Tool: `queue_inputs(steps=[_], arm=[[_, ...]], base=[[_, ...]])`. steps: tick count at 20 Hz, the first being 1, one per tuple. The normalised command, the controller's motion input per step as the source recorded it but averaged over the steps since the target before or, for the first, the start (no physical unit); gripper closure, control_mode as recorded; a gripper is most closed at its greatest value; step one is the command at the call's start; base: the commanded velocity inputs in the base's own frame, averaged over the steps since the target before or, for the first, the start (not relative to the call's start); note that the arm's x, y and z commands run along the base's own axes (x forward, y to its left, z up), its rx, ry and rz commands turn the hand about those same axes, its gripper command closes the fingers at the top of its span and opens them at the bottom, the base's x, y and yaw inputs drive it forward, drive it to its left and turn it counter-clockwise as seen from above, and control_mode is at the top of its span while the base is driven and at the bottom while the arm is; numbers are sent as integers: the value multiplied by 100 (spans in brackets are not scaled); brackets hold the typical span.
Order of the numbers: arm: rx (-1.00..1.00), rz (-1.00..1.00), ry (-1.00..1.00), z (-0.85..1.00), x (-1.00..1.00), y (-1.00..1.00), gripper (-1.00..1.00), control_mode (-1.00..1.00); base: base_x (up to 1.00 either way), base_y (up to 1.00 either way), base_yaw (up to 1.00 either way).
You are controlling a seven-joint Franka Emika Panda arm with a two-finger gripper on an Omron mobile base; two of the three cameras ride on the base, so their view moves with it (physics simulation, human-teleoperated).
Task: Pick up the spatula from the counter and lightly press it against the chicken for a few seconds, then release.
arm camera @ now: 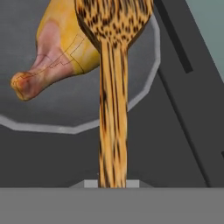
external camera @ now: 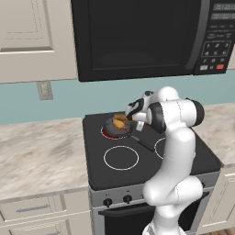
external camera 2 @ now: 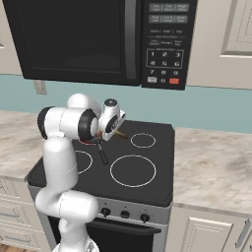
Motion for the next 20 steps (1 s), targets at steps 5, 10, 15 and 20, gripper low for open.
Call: queue_inputs(steps=[5, 10, 15, 20], arm=[[-1, 4, -3, -1, 0, 0, 100, -100], [0, 4, -3, 0, 0, 0, 100, -100], [0, 3, -3, 0, 0, 0, 100, -100], [0, 3, -3, 0, 0, 0, 100, -100]], base=[[0, 0, 0], [0, 0, 0], [0, 0, 0], [0, 0, 0]])
